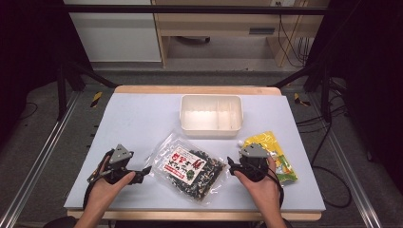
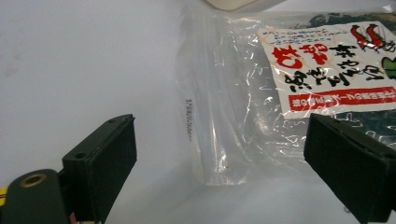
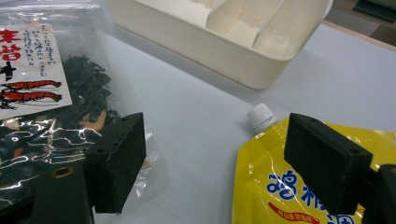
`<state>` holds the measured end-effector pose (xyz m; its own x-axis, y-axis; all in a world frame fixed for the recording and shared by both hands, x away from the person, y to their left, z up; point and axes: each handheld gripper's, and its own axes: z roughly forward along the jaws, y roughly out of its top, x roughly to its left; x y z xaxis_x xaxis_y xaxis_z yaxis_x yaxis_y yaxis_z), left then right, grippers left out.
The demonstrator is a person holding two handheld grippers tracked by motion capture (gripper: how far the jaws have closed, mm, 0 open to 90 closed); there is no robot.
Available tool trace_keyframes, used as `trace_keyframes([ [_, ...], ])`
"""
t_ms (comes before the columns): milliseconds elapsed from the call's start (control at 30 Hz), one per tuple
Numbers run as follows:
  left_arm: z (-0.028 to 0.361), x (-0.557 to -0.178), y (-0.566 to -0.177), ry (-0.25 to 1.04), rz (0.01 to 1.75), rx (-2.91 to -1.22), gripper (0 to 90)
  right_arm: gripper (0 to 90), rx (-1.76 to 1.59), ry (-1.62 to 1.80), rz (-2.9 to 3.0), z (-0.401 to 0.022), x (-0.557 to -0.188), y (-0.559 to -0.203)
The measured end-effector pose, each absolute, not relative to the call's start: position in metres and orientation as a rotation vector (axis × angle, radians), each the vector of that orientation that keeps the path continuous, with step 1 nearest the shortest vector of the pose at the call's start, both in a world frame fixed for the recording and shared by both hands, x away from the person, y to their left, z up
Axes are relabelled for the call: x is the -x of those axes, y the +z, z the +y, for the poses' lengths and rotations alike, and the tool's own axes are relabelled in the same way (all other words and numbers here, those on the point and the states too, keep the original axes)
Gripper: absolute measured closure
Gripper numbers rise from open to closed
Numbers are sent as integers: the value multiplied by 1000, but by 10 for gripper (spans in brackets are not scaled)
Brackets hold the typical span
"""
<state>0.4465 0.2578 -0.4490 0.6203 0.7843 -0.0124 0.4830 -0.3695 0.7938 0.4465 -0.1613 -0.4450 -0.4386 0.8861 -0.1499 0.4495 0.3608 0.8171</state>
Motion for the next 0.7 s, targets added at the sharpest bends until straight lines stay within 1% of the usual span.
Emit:
trace_keyframes([
  [133, 260, -447, -449, 453, 1015, -2026, 120, 213, -1171, 954, 2036, -163, -447, -446],
  [167, 260, -447, -449, 442, 1012, -2029, 146, 213, -1175, 950, 2036, -164, -447, -446],
  [233, 260, -446, -450, 432, 1017, -2025, 163, 213, -1173, 946, 2039, -164, -447, -447],
  [400, 257, -446, -454, 429, 1015, -2065, 195, 213, -1166, 942, 2047, -163, -448, -447],
  [700, 255, -448, -462, 440, 1059, -2133, 200, 213, -1164, 942, 2048, -162, -447, -447],
])
